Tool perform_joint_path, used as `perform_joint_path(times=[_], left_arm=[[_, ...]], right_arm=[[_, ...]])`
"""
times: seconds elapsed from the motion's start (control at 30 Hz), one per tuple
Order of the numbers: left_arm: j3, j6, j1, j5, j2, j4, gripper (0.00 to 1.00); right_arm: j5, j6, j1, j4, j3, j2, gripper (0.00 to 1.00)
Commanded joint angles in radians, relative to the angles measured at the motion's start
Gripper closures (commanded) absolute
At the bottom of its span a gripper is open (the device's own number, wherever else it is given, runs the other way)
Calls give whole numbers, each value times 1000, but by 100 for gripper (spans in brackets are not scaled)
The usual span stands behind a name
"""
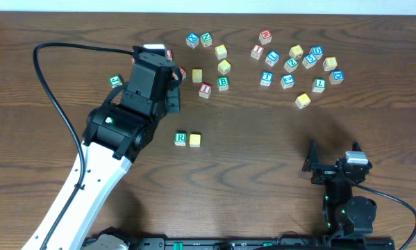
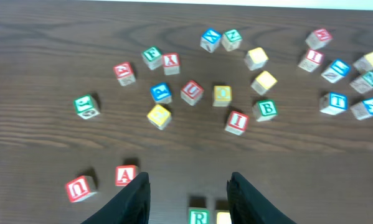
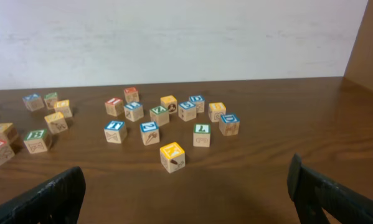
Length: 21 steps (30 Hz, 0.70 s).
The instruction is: Spell out ROBOT
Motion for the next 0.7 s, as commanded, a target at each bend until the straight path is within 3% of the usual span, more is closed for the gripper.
perform_joint_path(times=[0.0, 0.33, 0.5, 0.67], left_arm=[[36, 32, 31, -65, -4, 1, 60], [36, 47, 139, 0, 32, -1, 60], [36, 69, 144, -1, 84, 0, 60], [36, 105, 187, -1, 174, 6, 60]], right_arm=[[8, 10, 0, 3, -1, -6, 1], [-17, 16, 0, 18, -1, -6, 1], [-119, 124, 0, 135, 4, -6, 1], [-143, 60, 0, 98, 119, 29, 1]])
